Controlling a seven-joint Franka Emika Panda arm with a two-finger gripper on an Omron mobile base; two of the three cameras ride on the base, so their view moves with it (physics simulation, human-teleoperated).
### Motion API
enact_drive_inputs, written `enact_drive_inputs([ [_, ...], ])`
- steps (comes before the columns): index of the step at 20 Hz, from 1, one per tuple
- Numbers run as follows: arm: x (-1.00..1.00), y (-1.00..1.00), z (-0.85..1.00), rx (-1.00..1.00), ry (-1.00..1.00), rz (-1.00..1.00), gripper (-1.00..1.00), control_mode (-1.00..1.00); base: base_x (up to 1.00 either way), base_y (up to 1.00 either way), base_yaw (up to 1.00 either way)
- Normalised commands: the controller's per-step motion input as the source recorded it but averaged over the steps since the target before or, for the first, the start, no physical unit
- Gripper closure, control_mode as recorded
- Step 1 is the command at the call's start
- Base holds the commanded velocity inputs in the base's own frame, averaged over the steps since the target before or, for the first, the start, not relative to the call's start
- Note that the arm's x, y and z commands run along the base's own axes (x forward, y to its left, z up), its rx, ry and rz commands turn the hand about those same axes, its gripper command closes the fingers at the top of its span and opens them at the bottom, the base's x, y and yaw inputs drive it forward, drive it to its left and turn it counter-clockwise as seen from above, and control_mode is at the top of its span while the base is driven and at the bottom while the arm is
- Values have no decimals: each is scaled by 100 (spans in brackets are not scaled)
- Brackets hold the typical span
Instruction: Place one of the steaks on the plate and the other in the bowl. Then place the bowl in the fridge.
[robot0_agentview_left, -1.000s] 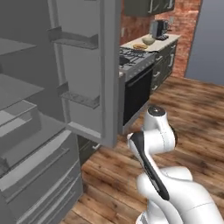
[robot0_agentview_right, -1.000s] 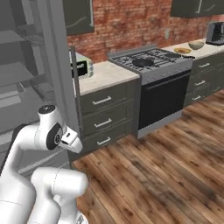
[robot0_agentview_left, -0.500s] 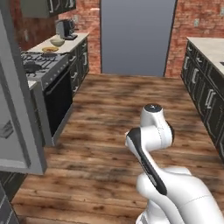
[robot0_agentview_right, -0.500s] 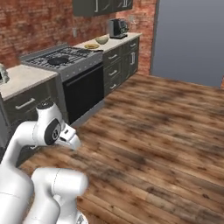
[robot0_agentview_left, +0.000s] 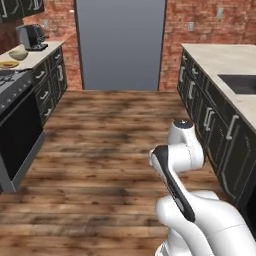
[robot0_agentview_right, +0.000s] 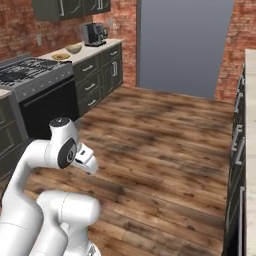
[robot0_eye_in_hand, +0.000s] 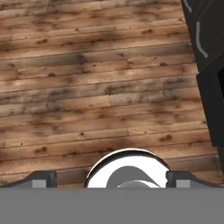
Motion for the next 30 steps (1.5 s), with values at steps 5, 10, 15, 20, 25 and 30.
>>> enact_drive_inputs([
  [5,0,0,0,0,0,0,-100,100,100,-2,15],
  [10,0,0,0,0,0,0,-100,100,100,30,1],
  [15,0,0,0,0,0,0,-100,100,100,45,0],
  [20,0,0,0,0,0,0,-100,100,100,53,0],
  [25,0,0,0,0,0,0,-100,100,100,12,13],
  [30,0,0,0,0,0,0,-100,100,100,-16,51],
])
